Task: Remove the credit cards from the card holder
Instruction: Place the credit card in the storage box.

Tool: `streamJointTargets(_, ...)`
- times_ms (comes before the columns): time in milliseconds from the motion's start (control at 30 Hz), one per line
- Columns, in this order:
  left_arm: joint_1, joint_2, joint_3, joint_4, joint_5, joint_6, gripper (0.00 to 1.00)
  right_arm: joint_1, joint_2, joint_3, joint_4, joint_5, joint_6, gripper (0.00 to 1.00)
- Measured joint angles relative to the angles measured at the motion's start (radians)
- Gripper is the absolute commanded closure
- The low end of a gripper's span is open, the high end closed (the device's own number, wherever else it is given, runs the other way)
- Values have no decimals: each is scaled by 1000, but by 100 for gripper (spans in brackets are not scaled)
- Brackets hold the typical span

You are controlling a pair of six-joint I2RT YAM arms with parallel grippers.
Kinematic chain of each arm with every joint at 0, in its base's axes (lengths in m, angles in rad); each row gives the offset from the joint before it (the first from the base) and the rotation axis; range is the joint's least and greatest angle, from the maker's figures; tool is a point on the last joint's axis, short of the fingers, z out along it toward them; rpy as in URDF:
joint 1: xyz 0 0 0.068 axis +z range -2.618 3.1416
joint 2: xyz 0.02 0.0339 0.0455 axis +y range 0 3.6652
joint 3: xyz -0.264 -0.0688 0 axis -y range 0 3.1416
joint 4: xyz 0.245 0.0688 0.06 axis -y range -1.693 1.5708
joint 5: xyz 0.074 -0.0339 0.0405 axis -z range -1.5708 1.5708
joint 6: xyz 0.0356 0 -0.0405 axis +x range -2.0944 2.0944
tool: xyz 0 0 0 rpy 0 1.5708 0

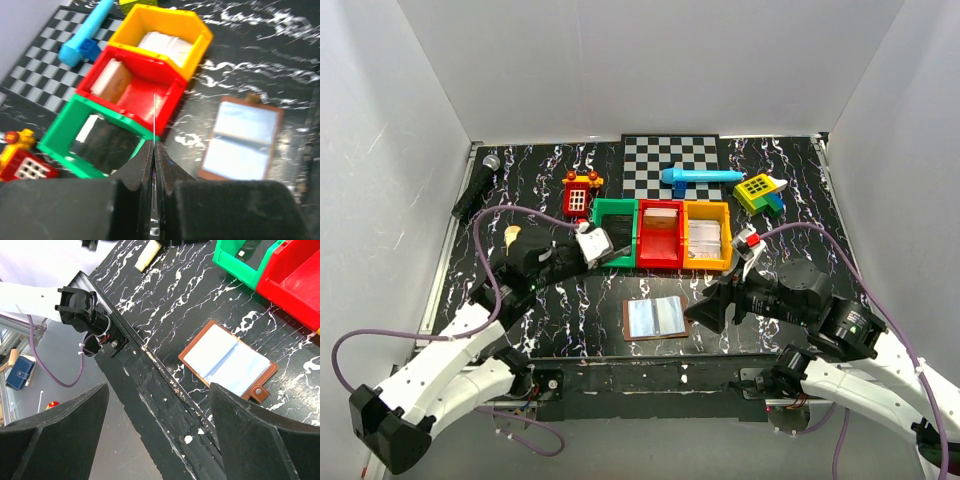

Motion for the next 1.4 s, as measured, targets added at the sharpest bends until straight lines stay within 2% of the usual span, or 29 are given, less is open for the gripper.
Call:
streamJointTargets(167, 145, 138, 65, 12, 157, 242, 100, 0, -16, -14, -2, -16, -5, 11)
streamJointTargets(400, 386, 433, 204, -59, 509, 478, 100, 0, -45, -42, -11, -36, -26, 11)
streamJointTargets(633, 419, 633, 331, -177, 708, 636, 100, 0, -87, -59, -10, -40, -28, 11)
streamJointTargets(800, 419, 724, 351, -217, 745, 702, 100, 0, -85, -68, -12, -45, -28, 11)
streamJointTargets(1400, 438, 866, 389, -246, 740, 795, 100, 0, -41, -71, -11, -51, -28, 9)
